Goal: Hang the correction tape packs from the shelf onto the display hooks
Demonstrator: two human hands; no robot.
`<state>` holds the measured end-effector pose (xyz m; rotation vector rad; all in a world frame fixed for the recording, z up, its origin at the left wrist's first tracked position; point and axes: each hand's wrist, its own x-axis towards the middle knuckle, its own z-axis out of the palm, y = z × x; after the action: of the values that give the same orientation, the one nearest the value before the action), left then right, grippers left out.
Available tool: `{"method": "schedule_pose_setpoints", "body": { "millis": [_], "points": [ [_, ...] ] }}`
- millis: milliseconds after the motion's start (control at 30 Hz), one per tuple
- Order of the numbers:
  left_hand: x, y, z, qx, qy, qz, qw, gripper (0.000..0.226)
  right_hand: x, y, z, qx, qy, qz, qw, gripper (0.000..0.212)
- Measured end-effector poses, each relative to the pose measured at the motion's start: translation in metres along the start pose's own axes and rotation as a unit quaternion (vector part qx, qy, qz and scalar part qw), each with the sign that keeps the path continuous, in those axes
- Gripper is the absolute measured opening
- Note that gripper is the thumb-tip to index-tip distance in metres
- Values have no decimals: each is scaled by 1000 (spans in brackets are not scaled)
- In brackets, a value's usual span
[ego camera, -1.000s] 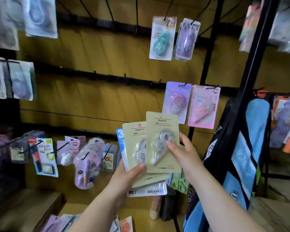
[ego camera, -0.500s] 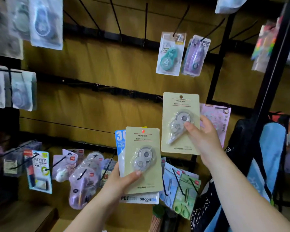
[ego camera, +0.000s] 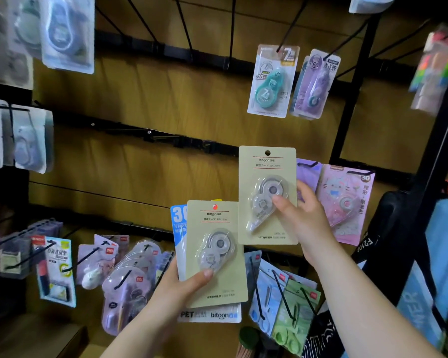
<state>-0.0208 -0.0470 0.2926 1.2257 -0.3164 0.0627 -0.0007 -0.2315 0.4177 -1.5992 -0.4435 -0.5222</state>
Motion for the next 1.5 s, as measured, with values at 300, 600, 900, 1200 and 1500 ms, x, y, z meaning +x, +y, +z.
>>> {"method": "schedule_pose_setpoints", "body": {
  "millis": [300, 600, 900, 1200, 1500],
  "points": [
    [1, -7, 3, -6, -14, -12, 1000, 95, 3, 12, -4, -28, 28, 29, 999, 27],
    [13, -2, 0, -4, 34, -4, 999, 55, 38, 14, 18, -71, 96, 61, 991, 28],
    [12, -1, -10, -16, 61, -1, 998, 76, 50, 22, 23, -147, 112, 58, 981, 47],
    [15, 8, 1, -18, 35, 16, 999, 79, 1, 43, 26, -170, 93, 60, 979, 17],
    [20, 11, 26, -10, 12, 52, 998, 70, -6, 33, 12, -122, -134, 162, 970, 17]
  ]
}}
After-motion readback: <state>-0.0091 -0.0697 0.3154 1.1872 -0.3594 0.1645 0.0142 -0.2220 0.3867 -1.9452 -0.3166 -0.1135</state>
